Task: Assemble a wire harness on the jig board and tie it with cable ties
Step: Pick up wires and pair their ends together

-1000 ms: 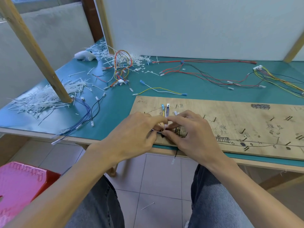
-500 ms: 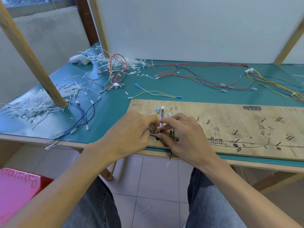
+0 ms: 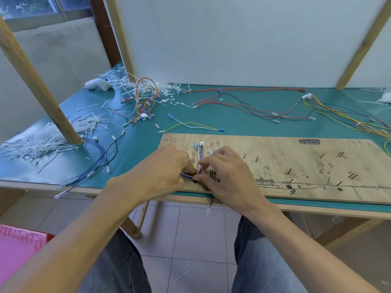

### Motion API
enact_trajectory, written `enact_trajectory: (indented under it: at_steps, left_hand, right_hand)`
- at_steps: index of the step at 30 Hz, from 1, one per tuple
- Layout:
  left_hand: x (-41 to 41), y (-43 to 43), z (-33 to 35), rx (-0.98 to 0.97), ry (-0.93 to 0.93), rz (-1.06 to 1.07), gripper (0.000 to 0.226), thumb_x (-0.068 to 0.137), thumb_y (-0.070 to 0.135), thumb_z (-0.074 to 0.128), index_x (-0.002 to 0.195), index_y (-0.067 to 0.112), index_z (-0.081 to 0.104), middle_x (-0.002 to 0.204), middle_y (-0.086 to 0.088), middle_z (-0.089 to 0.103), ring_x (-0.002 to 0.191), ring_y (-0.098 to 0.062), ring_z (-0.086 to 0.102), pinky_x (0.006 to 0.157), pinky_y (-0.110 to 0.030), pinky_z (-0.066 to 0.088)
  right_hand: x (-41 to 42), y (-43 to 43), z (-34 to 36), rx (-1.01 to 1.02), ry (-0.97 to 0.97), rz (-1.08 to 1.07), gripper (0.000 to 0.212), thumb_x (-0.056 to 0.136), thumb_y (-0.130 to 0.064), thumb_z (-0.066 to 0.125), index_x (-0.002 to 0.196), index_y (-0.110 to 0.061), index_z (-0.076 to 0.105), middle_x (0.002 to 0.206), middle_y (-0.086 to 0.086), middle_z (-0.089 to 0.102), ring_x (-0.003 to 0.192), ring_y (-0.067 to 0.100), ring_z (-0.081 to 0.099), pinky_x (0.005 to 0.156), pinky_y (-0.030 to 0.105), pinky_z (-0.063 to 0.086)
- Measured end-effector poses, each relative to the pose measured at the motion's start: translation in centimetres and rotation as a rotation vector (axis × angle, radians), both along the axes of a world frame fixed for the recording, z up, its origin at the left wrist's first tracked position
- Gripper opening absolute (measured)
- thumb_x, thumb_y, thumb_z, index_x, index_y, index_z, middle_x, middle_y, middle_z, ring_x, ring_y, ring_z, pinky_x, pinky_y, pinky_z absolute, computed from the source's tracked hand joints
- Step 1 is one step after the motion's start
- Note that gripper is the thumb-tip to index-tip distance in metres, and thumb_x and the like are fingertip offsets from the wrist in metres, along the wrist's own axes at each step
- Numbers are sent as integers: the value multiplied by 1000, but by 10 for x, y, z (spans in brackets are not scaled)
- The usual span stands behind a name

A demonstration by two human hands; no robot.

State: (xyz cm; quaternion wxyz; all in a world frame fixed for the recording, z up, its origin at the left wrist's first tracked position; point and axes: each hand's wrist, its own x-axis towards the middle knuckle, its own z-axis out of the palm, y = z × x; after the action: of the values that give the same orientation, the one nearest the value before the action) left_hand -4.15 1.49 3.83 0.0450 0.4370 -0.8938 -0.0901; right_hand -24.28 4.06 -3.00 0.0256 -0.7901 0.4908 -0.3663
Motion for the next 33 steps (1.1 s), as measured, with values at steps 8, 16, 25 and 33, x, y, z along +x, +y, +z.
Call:
enact_trajectory:
  at_steps: [8, 16, 25, 33]
  left_hand:
    - [2, -9, 8, 41, -173, -69, 58, 78, 7, 43, 116, 32, 78, 109, -2, 76, 102, -28, 65, 86, -41, 56]
    - [1, -1, 15, 29, -298, -123, 48, 84, 18, 42, 115, 25, 78, 117, 0, 71, 102, -25, 62, 83, -41, 53]
    - [-7, 4, 20, 15, -194, -94, 54, 80, 35, 35, 105, 23, 81, 93, -2, 76, 86, -26, 60, 68, -31, 48]
    - [-6, -9, 17, 24, -7, 23, 42, 80, 0, 49, 87, 29, 78, 79, 21, 71, 80, 5, 62, 67, -6, 43]
  right_hand:
    - [1, 0, 1, 97, -61, 25, 16, 87, -41, 83, 84, -26, 83, 89, -17, 70, 104, 15, 50, 80, 42, 52]
    - [7, 8, 7, -317, 347, 84, 28, 100, -30, 70, 78, -15, 76, 90, -5, 67, 104, 30, 60, 82, 42, 45]
    - [-16, 11, 23, -243, 356, 65, 36, 106, -40, 53, 91, -22, 80, 99, -9, 71, 105, 24, 59, 90, 41, 44]
    - [-100, -71, 54, 576, -570, -209, 36, 98, -35, 71, 68, -15, 74, 67, -5, 73, 62, 10, 65, 59, 22, 51]
